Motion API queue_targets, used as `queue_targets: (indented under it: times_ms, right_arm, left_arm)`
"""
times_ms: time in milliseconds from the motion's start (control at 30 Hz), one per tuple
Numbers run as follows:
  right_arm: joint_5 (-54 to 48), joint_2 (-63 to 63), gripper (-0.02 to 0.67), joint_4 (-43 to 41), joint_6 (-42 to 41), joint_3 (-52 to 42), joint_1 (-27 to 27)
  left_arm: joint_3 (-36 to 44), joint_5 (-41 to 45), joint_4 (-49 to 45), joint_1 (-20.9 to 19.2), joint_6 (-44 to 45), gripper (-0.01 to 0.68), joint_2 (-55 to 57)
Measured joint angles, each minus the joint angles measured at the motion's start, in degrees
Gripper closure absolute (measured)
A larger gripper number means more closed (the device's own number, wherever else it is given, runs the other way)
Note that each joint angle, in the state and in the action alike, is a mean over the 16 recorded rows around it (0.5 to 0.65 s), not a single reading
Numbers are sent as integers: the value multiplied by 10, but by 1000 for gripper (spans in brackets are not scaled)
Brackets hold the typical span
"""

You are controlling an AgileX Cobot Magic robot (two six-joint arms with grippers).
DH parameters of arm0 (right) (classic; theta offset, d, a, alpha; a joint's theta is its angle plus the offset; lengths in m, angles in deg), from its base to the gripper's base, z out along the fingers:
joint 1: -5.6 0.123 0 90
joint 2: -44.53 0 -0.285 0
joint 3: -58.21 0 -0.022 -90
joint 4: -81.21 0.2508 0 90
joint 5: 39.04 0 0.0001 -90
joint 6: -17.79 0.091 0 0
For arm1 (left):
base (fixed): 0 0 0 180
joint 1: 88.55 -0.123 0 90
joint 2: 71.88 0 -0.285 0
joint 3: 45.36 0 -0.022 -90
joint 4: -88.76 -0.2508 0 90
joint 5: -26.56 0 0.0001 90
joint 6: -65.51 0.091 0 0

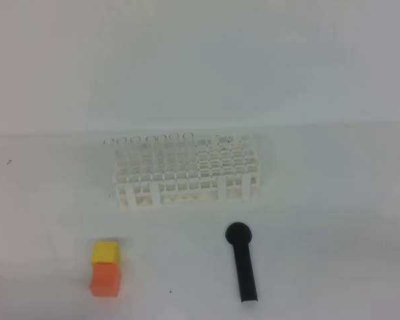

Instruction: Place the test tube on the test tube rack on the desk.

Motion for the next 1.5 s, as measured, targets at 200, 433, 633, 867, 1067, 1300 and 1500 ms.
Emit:
queue_targets:
  times_ms: [200, 433, 633, 867, 1067, 1300, 1500]
  right_arm:
    - [28, 49, 650, 1, 24, -78, -17]
    - [49, 57, 650, -79, 141, -132, -17]
    - [33, 65, 650, -171, 253, -164, -17]
    - [-45, 106, 650, -230, 301, -175, -17]
    - [-104, 144, 650, -240, 295, -174, -17]
    - [-124, 160, 650, -242, 289, -173, -17]
    - [-124, 161, 650, -242, 288, -173, -17]
  left_arm:
    - [0, 0, 0, 0, 0, 673, 0]
    - [0, 0, 0, 0, 0, 673, 0]
    - [0, 0, 0, 0, 0, 673, 0]
    - [0, 0, 0, 0, 0, 673, 1]
    - [0, 1, 1, 0, 0, 673, 1]
    - [0, 1, 3, 0, 0, 673, 1]
    - [0, 0, 3, 0, 0, 673, 1]
